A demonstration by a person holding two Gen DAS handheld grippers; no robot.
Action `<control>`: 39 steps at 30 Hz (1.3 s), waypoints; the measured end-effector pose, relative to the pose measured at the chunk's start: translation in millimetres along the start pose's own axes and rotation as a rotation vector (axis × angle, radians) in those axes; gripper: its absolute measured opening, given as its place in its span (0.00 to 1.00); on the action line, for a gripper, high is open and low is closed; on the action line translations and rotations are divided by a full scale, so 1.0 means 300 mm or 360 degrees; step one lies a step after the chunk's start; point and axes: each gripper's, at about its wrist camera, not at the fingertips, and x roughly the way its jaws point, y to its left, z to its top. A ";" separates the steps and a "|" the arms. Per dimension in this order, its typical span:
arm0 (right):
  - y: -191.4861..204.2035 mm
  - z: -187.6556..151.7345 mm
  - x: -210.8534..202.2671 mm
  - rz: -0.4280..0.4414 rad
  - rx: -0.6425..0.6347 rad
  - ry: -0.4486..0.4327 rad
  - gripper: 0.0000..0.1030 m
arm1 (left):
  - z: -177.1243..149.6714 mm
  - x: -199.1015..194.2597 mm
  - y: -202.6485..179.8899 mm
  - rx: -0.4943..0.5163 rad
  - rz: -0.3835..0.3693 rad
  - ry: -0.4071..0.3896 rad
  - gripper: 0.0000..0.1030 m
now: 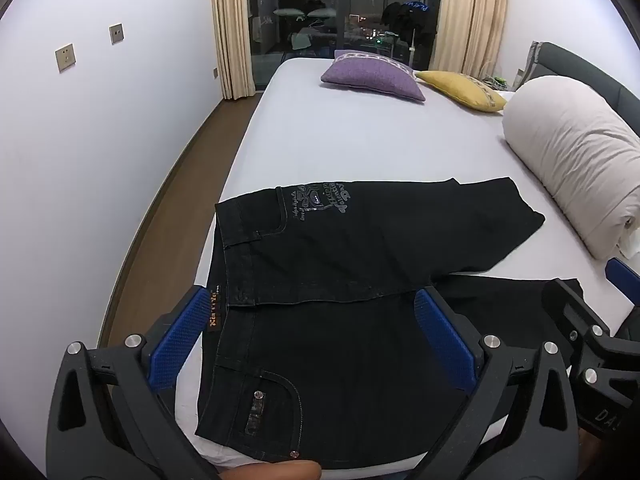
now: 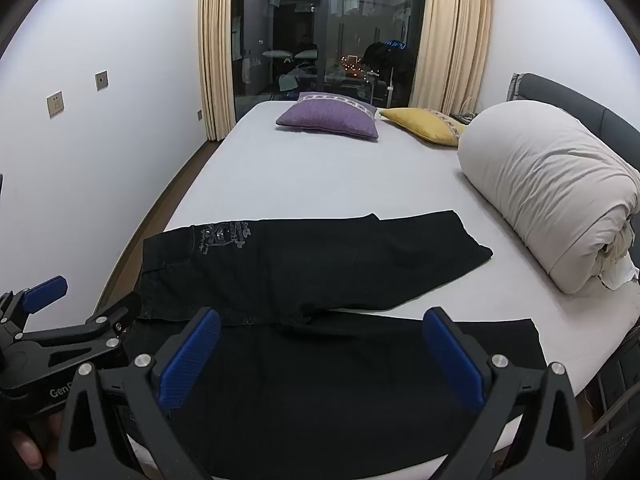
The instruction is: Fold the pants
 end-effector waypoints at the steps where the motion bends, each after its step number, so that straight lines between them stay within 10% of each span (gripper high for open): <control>1: 0.000 0.000 -0.001 0.0001 0.0000 -0.0002 1.00 | 0.000 0.000 0.001 -0.0002 -0.0002 0.0002 1.00; 39: -0.037 -0.030 0.023 -0.0009 0.0008 0.0067 1.00 | -0.020 0.058 -0.002 0.0008 0.0000 0.0053 1.00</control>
